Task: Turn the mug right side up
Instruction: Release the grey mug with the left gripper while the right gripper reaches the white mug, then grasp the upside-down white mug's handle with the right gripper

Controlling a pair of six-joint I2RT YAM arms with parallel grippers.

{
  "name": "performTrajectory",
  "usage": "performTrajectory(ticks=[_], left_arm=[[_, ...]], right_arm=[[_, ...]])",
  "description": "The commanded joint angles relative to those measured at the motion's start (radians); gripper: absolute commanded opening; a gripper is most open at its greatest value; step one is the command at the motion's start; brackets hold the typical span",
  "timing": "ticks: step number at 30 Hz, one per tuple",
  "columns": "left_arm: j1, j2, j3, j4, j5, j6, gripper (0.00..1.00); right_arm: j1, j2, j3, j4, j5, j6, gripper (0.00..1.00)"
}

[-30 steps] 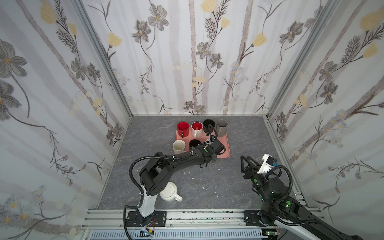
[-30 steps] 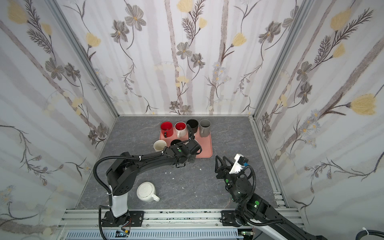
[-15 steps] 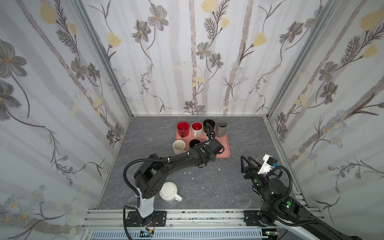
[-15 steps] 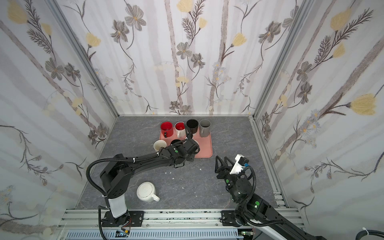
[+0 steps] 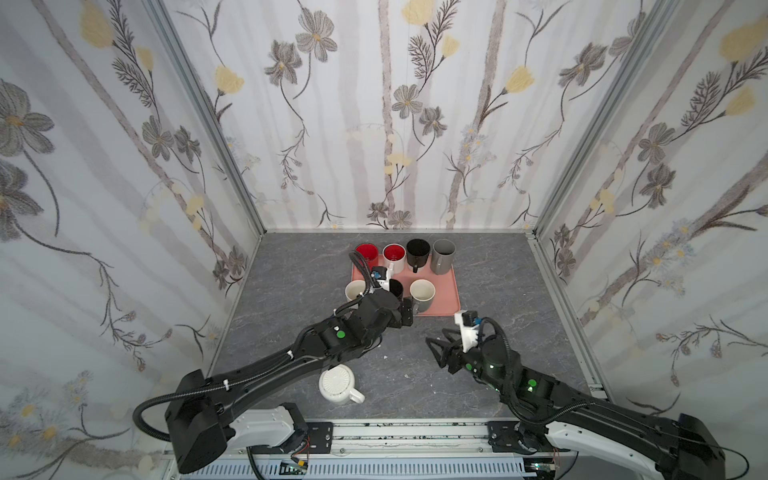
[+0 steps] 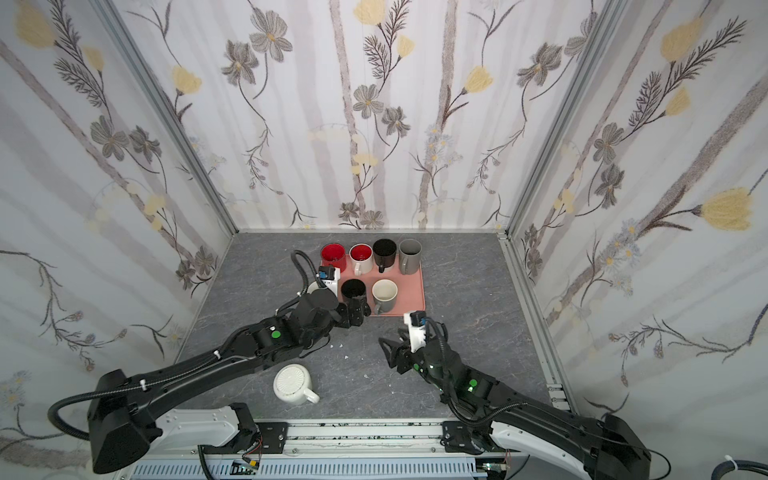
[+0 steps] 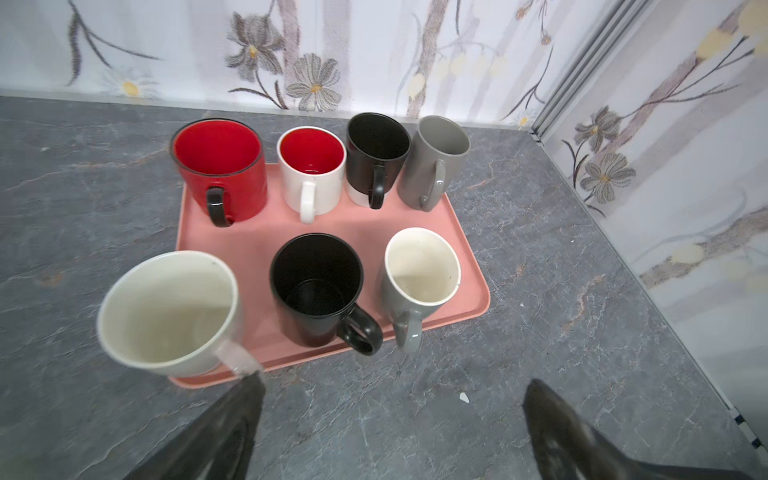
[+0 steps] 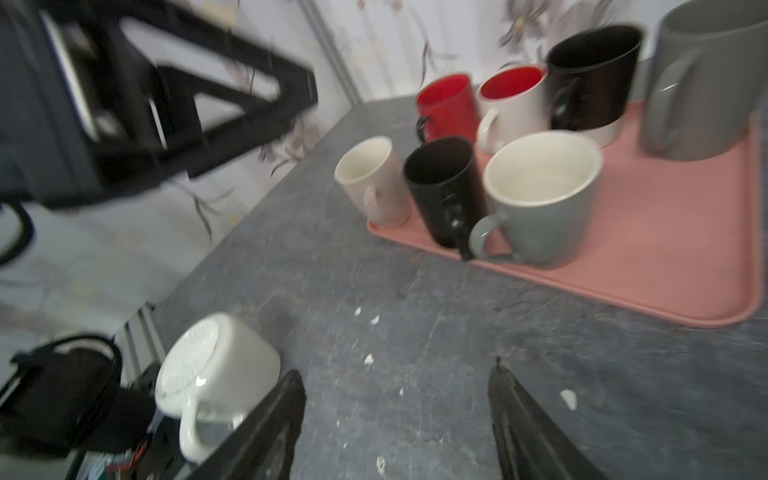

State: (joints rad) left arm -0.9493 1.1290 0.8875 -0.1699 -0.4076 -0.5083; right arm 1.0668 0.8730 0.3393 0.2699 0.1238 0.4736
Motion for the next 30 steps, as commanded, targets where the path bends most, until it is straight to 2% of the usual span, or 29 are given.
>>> performTrajectory(ticks=[1, 7, 10, 17, 30], left_arm=[[0.007, -0.114, -0.077, 0.042, -0.076, -0.034, 1.0], [0.013, -0.274, -0.189, 0.02, -0.131, -0.06, 1.0], [0.015, -0.337, -0.228, 0.009, -0.158, -0.069, 1.0], [0.017, -0.442, -0.276, -0.007, -0.169, -0.075, 1.0], [0.02, -0.526, -0.31, -0.035, -0.182, -0.074, 1.0]], right_arm=[[0.101, 0.154, 0.056, 0.095, -0.099, -0.098, 0.72], [0.27, 0.436, 0.189, 0.116, -0.116, -0.183, 0.71], [0.314, 0.54, 0.264, 0.13, -0.12, -0.217, 0.72], [0.351, 0.703, 0.38, 0.132, -0.107, -0.257, 0.68], [0.356, 0.846, 0.488, 0.136, -0.036, -0.269, 0.45]])
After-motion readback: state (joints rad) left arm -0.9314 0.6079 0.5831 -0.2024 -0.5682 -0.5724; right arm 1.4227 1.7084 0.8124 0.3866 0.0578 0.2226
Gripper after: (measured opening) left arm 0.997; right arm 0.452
